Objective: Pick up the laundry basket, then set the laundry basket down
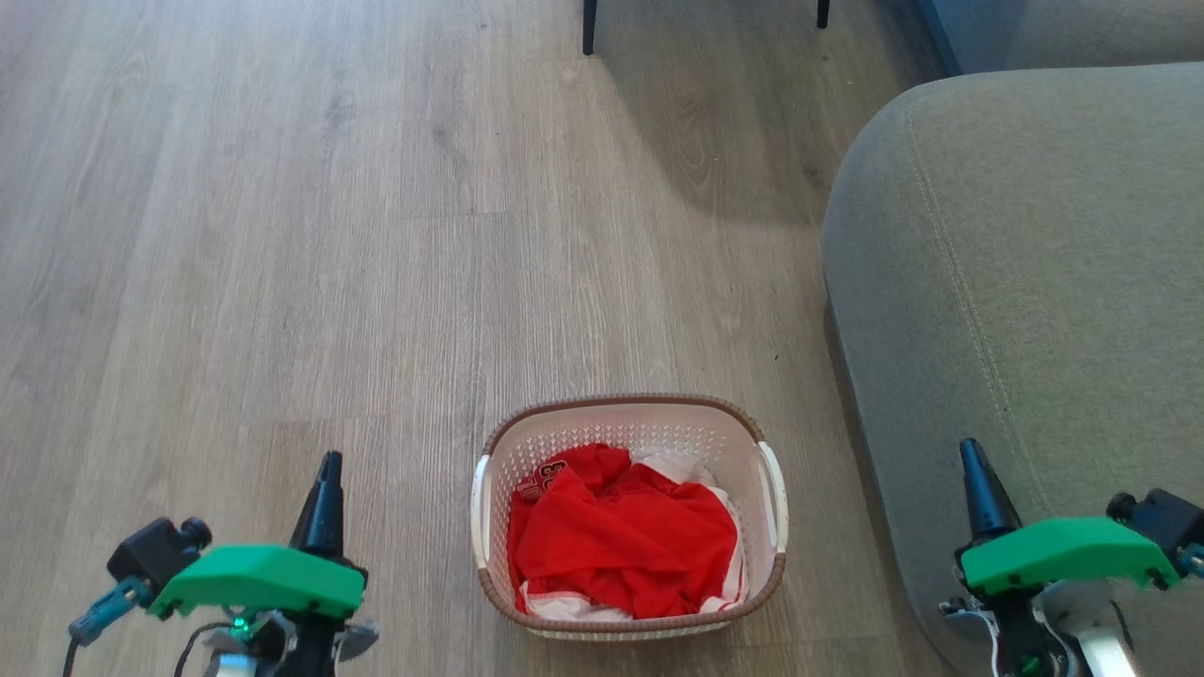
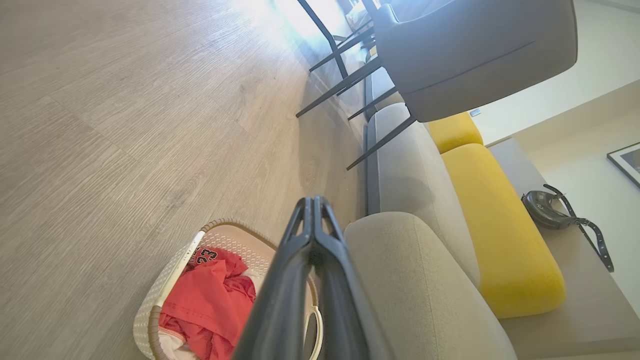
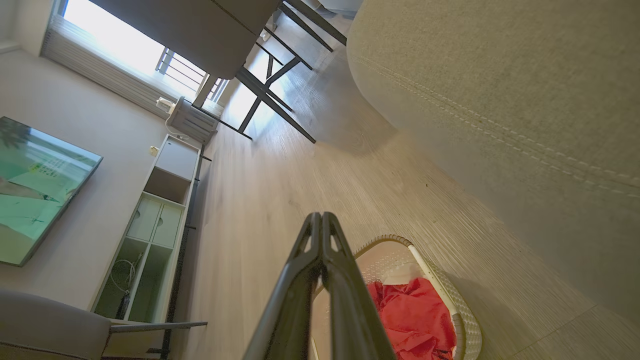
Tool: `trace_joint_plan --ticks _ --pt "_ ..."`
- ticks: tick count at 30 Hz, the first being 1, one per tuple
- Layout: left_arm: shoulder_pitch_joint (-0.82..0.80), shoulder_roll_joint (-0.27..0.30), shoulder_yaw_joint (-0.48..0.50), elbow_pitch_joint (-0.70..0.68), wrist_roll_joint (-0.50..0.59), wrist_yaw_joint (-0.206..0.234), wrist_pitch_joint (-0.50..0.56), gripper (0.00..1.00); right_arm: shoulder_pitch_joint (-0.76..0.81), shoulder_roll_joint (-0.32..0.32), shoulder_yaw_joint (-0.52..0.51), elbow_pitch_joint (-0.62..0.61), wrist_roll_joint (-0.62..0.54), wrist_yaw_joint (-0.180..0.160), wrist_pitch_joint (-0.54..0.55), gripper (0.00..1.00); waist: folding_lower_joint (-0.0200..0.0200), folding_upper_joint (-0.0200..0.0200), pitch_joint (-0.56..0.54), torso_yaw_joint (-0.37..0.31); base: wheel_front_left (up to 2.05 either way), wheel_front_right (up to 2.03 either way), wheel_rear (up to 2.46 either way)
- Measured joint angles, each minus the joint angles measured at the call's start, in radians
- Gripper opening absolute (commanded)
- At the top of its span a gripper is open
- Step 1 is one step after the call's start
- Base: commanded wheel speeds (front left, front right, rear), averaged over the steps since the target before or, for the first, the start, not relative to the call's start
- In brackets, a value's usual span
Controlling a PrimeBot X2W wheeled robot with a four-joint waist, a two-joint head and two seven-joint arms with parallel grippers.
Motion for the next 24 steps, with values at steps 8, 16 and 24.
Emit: trace_joint_plan --ticks 8,16,24 --pt "-0.016 0.000 0.026 0.007 -0.094 -0.013 0.023 0.00 -0.002 0.000 -0.018 0.014 0.093 0.000 0.022 0.00 0.0000 0.0000 -0.005 -0.002 0.00 0.00 0.00" --pt "-0.020 0.000 0.039 0.018 -0.176 -0.019 0.050 0.00 -0.020 -0.001 -0.030 0.023 0.176 0.000 0.047 0.00 0.0000 0.0000 -0.009 -0.003 0.00 0.00 0.00" --pt "-0.022 0.001 0.061 0.025 -0.260 -0.035 0.069 0.00 -0.020 -0.001 -0.048 0.035 0.258 0.000 0.068 0.00 0.0000 0.0000 -0.014 -0.005 0.00 0.00 0.00"
